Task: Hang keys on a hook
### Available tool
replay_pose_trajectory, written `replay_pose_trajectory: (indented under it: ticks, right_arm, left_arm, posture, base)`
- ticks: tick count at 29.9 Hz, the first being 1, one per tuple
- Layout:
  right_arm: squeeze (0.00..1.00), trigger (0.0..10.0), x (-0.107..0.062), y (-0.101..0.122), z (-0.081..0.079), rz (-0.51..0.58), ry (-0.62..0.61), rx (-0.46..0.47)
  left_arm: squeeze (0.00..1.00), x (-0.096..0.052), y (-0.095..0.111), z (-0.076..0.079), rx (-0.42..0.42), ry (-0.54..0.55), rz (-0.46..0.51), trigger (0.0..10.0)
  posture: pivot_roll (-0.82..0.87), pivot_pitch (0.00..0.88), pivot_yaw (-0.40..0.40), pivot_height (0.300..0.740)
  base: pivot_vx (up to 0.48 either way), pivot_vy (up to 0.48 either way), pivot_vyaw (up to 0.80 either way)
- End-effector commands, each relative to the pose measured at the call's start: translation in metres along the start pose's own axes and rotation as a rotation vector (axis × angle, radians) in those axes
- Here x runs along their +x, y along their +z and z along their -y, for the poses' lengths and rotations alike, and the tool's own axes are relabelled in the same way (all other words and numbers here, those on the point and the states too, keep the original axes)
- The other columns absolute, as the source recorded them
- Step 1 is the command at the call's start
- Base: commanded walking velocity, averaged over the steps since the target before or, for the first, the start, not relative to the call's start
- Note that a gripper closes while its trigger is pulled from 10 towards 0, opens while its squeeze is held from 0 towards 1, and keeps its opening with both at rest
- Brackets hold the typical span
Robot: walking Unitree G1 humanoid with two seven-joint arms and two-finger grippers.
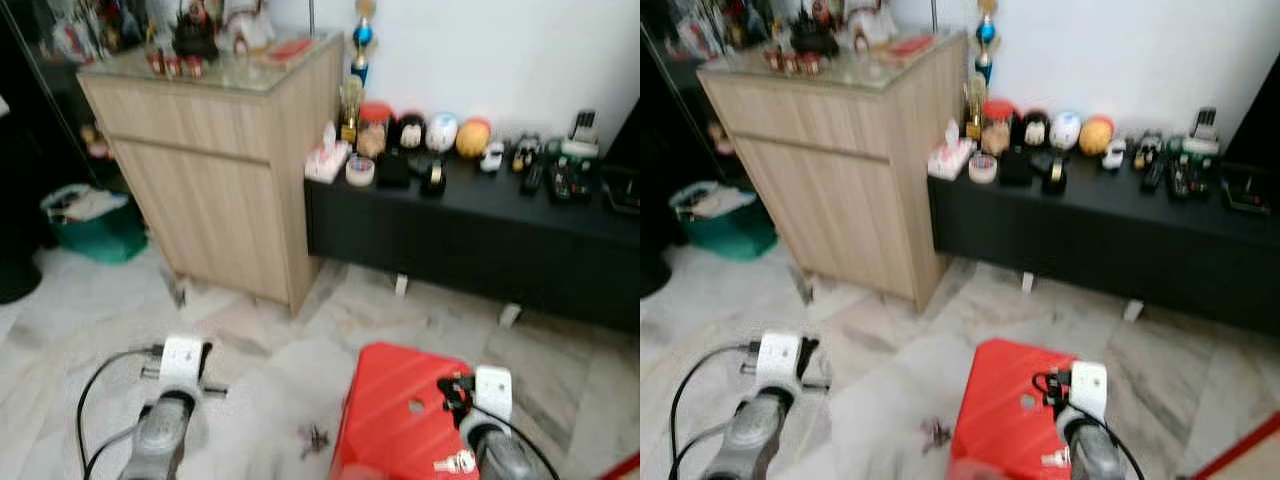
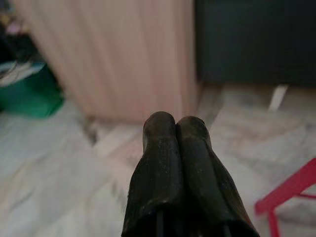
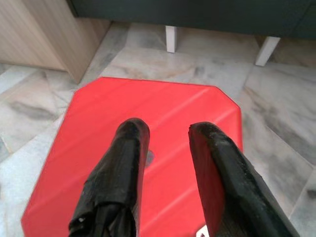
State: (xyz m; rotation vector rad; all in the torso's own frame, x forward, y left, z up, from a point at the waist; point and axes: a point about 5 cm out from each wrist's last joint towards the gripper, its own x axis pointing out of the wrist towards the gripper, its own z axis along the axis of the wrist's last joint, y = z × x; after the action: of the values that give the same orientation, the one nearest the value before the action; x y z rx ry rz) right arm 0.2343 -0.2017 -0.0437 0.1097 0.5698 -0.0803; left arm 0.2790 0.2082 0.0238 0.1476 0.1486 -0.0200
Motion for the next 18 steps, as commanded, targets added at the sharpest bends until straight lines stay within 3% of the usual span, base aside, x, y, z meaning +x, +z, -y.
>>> replay_pose_trajectory:
  ticks: [1, 6, 9, 18]
  right_arm:
    - [0.0, 10.0, 0.0, 0.003, 0.0, 0.015, -0.001, -0.019]
    - [0.0, 10.0, 0.0, 0.0, 0.001, -0.012, 0.002, -0.034]
    - [0.0, 10.0, 0.0, 0.0, 0.001, -0.012, -0.006, -0.039]
    - [0.0, 10.0, 0.0, -0.001, 0.001, -0.029, -0.01, -0.041]
  left_arm:
    - [0.0, -0.004, -0.002, 0.007, -0.018, -0.026, 0.013, 10.0]
    - [0.0, -0.012, -0.004, 0.016, -0.045, -0.047, 0.031, 10.0]
    - [0.0, -0.014, -0.003, 0.018, -0.085, -0.044, 0.03, 10.0]
    - [0.0, -0.011, 0.0, 0.021, -0.104, -0.062, 0.022, 10.0]
  posture:
    - [-0.05, 0.0, 0.01, 0.671]
    - [-0.05, 0.0, 0.009, 0.671]
    - [-0.04, 0.0, 0.007, 0.646]
    - [-0.04, 0.0, 0.009, 0.601]
  base:
    - [0.0, 0.0, 0.0]
    - [0.0, 0.0, 0.0]
    - [0.0, 0.0, 0.0]
    - [0.0, 0.0, 0.0]
